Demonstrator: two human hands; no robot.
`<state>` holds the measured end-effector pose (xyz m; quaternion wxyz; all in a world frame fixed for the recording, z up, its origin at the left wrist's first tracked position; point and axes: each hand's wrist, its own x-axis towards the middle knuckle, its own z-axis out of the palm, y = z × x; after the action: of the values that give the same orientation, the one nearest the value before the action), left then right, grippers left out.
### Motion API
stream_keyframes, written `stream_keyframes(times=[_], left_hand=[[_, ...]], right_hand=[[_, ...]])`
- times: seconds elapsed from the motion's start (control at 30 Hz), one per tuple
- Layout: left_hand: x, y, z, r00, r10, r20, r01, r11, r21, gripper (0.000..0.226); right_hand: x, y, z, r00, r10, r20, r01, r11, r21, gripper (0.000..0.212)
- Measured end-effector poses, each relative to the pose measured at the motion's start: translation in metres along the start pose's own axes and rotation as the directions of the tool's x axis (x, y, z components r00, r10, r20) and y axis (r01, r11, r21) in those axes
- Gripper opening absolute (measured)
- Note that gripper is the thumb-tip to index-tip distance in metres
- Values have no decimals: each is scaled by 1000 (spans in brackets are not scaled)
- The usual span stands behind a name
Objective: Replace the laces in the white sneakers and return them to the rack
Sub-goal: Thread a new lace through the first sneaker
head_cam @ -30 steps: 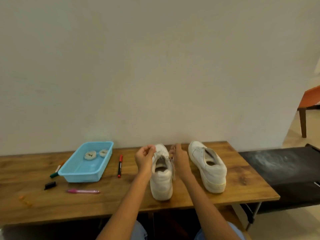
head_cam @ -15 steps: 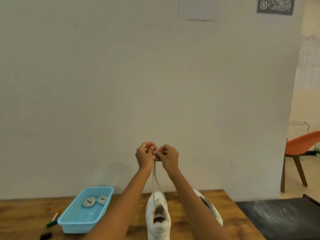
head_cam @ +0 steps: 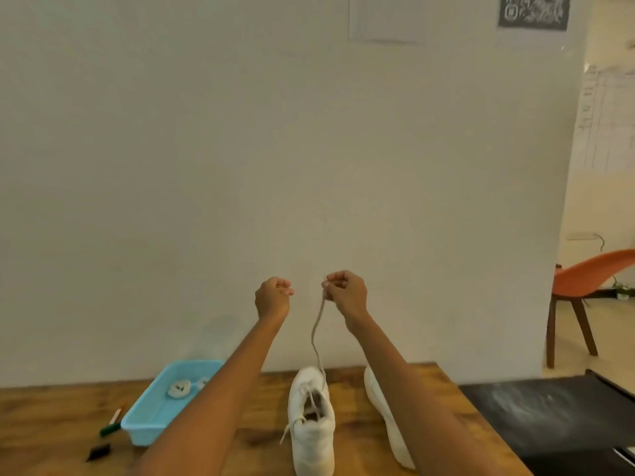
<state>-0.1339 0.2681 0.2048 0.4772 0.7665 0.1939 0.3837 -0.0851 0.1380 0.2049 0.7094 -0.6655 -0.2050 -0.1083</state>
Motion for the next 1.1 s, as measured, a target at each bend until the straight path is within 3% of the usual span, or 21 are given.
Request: stream_keyframes(times=[0.1, 0.2, 0.3, 0.4, 0.47, 0.53, 0.7, 0.8, 0.9, 1.0, 1.1], left_hand=[[-23, -66, -3, 961, -41, 272, -40, 958, 284, 30], [-51, -121, -2, 848, -119, 516, -125, 902, 413, 27], [-75, -157, 5, 755, -237, 611, -83, 890, 448, 28], [-88, -163, 8, 680, -369, 634, 27, 876, 481, 7], [-91, -156, 6, 608, -455, 651, 169, 875, 454, 12], [-88, -152, 6, 565, -465, 682, 202, 879, 432, 26], [-86, -148, 9, 609, -359, 707, 37, 904, 427, 42], [-90, -136, 11, 562, -340, 754, 44, 923, 383, 31], [-90, -123, 12, 549, -283, 787, -76, 920, 384, 12], [-77, -111, 12, 619, -156, 770, -90, 960, 267, 25], [-60, -98, 9, 762, -32, 647, -114, 977, 182, 40]], right_hand=[[-7, 30, -17, 990, 53, -130, -57, 998, -25, 9], [-13, 59, -31, 971, 107, -216, -124, 990, -67, 8], [-18, 78, -37, 971, 118, -209, -144, 983, -114, 9], [-19, 89, -41, 964, 105, -245, -144, 979, -146, 10], [-18, 95, -44, 960, 106, -261, -150, 977, -154, 11], [-16, 99, -45, 961, 116, -251, -155, 978, -140, 10], [-18, 103, -39, 971, 131, -199, -159, 978, -132, 16], [-19, 104, -37, 971, 145, -192, -167, 981, -104, 22], [-19, 102, -36, 968, 156, -195, -172, 983, -67, 22], [-20, 96, -39, 972, 162, -172, -169, 985, -26, 22], [-17, 86, -41, 983, 150, -109, -149, 989, 15, 22]])
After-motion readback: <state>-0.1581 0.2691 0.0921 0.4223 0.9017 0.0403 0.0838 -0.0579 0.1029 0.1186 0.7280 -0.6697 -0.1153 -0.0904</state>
